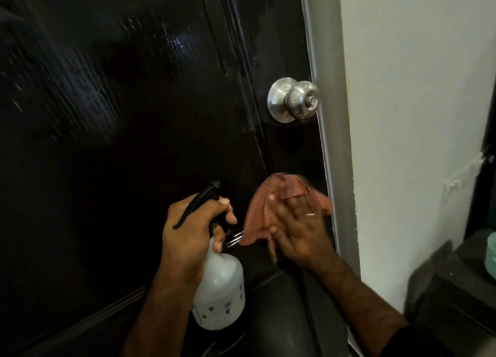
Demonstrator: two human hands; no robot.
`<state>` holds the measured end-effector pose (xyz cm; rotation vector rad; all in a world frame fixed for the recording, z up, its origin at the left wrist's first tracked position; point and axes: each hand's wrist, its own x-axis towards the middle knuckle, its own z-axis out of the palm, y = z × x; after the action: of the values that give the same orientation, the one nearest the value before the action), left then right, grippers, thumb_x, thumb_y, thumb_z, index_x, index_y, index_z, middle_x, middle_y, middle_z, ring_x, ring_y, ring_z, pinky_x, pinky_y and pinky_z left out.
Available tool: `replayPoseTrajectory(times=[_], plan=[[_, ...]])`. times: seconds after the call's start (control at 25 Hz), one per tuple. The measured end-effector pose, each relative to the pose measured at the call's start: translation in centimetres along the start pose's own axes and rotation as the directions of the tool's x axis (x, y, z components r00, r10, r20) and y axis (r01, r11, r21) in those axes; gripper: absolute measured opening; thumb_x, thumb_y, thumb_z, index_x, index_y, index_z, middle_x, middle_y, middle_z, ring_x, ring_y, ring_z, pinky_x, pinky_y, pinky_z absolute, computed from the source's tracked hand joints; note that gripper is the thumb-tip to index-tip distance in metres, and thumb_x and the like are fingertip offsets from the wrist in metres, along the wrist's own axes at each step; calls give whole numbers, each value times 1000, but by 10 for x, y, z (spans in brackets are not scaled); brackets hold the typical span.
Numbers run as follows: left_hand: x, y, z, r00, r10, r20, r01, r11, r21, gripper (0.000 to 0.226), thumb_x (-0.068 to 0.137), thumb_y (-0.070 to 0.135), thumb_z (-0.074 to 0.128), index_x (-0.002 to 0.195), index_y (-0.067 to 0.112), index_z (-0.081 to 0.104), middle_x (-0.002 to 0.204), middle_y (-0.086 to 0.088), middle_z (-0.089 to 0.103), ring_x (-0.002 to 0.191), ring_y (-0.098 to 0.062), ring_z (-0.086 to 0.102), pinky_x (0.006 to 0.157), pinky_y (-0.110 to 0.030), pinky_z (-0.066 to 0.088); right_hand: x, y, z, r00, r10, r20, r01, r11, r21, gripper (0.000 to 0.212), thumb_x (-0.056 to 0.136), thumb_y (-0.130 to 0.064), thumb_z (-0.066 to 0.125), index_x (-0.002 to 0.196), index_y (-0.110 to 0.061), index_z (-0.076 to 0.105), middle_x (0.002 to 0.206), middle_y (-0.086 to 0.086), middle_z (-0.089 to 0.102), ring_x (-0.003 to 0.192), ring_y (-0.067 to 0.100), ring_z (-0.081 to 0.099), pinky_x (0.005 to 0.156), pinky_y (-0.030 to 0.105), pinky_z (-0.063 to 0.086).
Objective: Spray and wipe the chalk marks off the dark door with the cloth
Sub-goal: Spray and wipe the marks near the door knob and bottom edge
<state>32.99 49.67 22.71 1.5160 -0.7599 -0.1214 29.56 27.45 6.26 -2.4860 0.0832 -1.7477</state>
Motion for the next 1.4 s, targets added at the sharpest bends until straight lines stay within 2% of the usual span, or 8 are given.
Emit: replayPoseTrajectory(times=[0.16, 0.28, 0.36, 0.56, 0.88, 1.12, 1.24, 1.4], plan=[[-8, -28, 12, 995, -85, 56, 84, 996, 18, 19, 97, 5, 62, 84, -7, 69, 80, -31, 67, 41, -21, 45, 46, -31, 33, 34, -21, 12, 714, 687, -136, -632, 716, 297, 88, 100, -50, 52, 169, -8, 16, 178, 17, 1, 165, 35, 2, 131, 62, 6], [-19, -51, 26, 985, -155, 76, 155, 988, 8, 21, 97, 4, 63, 80, -8, 68, 74, -28, 66, 42, -20, 45, 45, -29, 34, -23, -24, 26, 972, 234, 36, -236, 969, 77, 74, 106, -46, 48, 167, -11, 27, 178, 13, 2, 164, 42, 6, 131, 61, 2], [-26, -64, 34, 972, -216, 96, 215, 976, 19, 22, 96, 4, 64, 79, -10, 67, 71, -25, 67, 42, -20, 45, 45, -28, 35, -86, 6, 25, 963, 251, 98, -260, 962, 85, 64, 111, -54, 40, 162, -14, 39, 173, 9, 28, 157, 39, 31, 130, 57, 18], [-28, -92, 60, 917, -348, 196, 327, 936, 131, 28, 95, 9, 65, 68, 0, 64, 62, -19, 57, 43, -21, 43, 44, -28, 34, -149, -3, 45, 537, 814, 221, -841, 497, 214, 76, 110, -62, 30, 158, -4, 39, 153, 25, 51, 143, 43, 49, 122, 60, 37], [-26, -87, 51, 953, -281, 113, 275, 959, 62, 19, 95, 7, 66, 86, -8, 71, 78, -30, 68, 43, -21, 45, 45, -28, 33, 9, 9, -1, 965, 259, -34, -257, 965, 47, 67, 109, -55, 38, 164, -17, 39, 175, 17, 16, 162, 39, 16, 130, 60, 8], [-27, -113, 41, 931, -357, 70, 351, 932, 87, 21, 94, 13, 71, 94, -8, 70, 84, -25, 71, 46, -20, 47, 45, -28, 37, -154, -34, 72, 571, 820, 41, -799, 543, 257, 72, 105, -41, 56, 168, -22, 27, 169, 26, 30, 155, 38, 35, 117, 72, 35], [-35, -122, 42, 921, -386, 54, 384, 922, 52, 26, 92, 14, 75, 102, -8, 67, 79, -22, 71, 44, -19, 46, 46, -29, 40, -125, -72, 52, 792, 576, 202, -609, 724, 324, 41, 103, -42, 56, 143, -46, 52, 143, 18, 57, 138, 7, 49, 113, 64, 44], [-41, -115, 32, 939, -339, 64, 336, 940, 56, 24, 93, 15, 73, 100, -7, 69, 83, -26, 70, 46, -19, 47, 47, -30, 40, -49, 3, 30, 999, 50, -19, -51, 998, -29, 70, 104, -46, 63, 164, -19, 38, 177, 8, 13, 162, 40, 15, 126, 71, 10]])
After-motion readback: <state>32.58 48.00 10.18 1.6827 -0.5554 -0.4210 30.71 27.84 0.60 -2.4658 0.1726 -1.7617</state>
